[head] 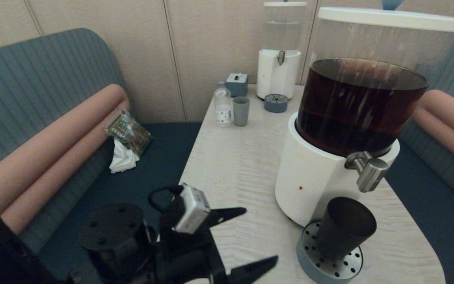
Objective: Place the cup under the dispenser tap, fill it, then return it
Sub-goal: Turn on the faucet
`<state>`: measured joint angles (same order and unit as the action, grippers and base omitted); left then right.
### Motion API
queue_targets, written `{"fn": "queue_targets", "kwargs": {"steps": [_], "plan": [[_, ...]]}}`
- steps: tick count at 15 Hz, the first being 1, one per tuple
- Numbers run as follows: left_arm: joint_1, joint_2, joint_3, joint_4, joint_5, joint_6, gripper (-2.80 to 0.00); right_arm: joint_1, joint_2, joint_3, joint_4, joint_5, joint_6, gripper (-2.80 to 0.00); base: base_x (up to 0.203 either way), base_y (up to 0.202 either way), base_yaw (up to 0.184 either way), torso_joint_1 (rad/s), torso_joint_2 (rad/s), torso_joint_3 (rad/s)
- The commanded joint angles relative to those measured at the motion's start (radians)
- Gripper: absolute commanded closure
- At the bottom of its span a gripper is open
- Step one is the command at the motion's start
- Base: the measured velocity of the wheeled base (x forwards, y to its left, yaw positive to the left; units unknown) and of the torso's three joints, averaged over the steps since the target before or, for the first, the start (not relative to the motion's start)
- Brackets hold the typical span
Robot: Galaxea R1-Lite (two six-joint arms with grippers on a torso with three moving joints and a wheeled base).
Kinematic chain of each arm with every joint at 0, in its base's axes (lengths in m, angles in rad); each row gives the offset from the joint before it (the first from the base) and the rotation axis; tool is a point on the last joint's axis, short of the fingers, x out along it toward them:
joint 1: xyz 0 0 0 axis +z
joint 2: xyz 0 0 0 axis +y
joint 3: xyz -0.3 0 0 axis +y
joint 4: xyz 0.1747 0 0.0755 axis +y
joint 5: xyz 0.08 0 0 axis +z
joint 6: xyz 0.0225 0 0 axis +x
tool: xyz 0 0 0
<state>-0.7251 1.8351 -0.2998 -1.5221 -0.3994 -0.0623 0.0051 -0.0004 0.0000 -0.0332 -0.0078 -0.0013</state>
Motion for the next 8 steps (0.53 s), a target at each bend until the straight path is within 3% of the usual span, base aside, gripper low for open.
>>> {"fn": "queue_targets", "kwargs": {"steps": [1, 4, 6, 7, 8], "plan": [[0.133, -0.125, 0.055, -0.008, 0.020, -0.003, -2.80, -0.001, -0.003, 0.009, -0.001, 0.000, 0.000, 0.00, 0.000, 0.000, 0.000, 0.000, 0.00, 0.000], [0.343, -0.184, 0.068, -0.008, 0.041, -0.023, -2.80, -0.001, -0.003, 0.009, -0.001, 0.000, 0.000, 0.00, 0.000, 0.000, 0.000, 0.000, 0.00, 0.000], [0.395, -0.237, 0.075, -0.008, 0.050, -0.031, -2.80, 0.001, -0.003, 0.009, -0.001, 0.000, 0.000, 0.00, 0.000, 0.000, 0.000, 0.000, 0.00, 0.000], [0.408, -0.259, 0.082, -0.008, 0.052, -0.032, -1.52, 0.001, -0.003, 0.009, -0.001, 0.000, 0.000, 0.00, 0.000, 0.000, 0.000, 0.000, 0.00, 0.000], [0.424, -0.278, 0.089, -0.008, 0.051, -0.034, 0.00, 0.001, -0.003, 0.009, -0.001, 0.000, 0.000, 0.00, 0.000, 0.000, 0.000, 0.000, 0.00, 0.000]]}}
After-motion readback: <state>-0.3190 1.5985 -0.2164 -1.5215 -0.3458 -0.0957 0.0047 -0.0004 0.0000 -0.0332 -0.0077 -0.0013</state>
